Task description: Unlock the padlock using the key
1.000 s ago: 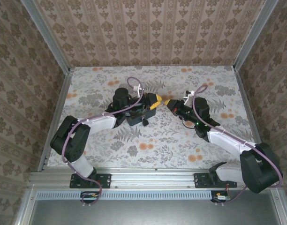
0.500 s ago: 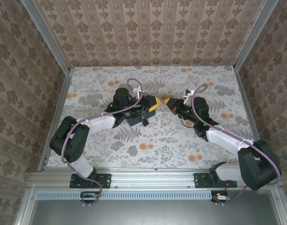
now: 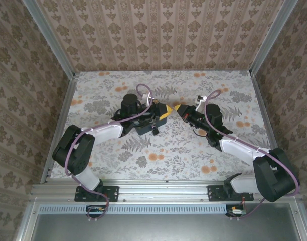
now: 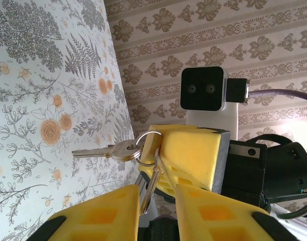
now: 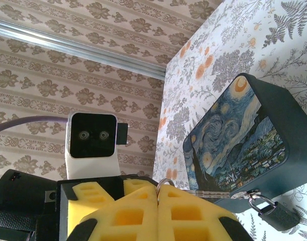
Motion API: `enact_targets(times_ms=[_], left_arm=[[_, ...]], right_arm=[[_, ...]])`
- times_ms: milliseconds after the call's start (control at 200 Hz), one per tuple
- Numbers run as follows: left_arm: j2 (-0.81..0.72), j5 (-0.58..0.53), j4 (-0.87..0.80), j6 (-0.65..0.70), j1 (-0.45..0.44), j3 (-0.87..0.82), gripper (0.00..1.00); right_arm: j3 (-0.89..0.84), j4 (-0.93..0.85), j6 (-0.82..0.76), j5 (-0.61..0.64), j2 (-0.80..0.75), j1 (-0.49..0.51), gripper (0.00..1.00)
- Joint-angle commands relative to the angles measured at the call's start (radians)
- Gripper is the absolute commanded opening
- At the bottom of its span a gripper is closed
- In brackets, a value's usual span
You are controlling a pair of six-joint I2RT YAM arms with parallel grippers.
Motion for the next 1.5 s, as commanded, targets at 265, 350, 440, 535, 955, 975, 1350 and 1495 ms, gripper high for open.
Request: enact_targets(times_ms=[265,350,440,535,955,975,1350,1495], left_arm=[[-0.043,0.070,-0.095,0.104,0.015,0.029,0.00],[-0.072,0.097,-0.251,0.217,0.036,0.051,0.00],[-0.093,0.132,-0.522,0.408,0.046,0.107,0.00],[-0.100,0.154,-0.800,0.621,0.042,0.175,0.00],[-0.062,0.291,-1.057,0.916,0.032,0.276,0.00],[-0.061,0.291,-1.055,0.915,0.033,0.278,0.00],[-0.071,0.324,-1.021,0.905,0.050,0.267,0.00],[-0.079,0.330,-0.995,0.890,0.061,0.251,0.00]], right_arm=[[0.026,-0.023,-0.030,-0.054,-0.011,0.009,0.06],[0.021,-0.127,-0.083,-0.054,-0.055,0.000,0.22],[0.035,-0.293,-0.192,-0.073,-0.112,-0.031,0.42],[0.089,-0.515,-0.377,-0.083,-0.165,-0.066,0.52],[0.236,-0.559,-0.851,-0.661,0.013,-0.078,0.57],[0.237,-0.558,-0.855,-0.676,0.022,-0.077,0.57],[0.177,-0.413,-0.778,-0.775,0.046,-0.078,0.40],[0.177,-0.426,-0.775,-0.778,0.045,-0.075,0.38]])
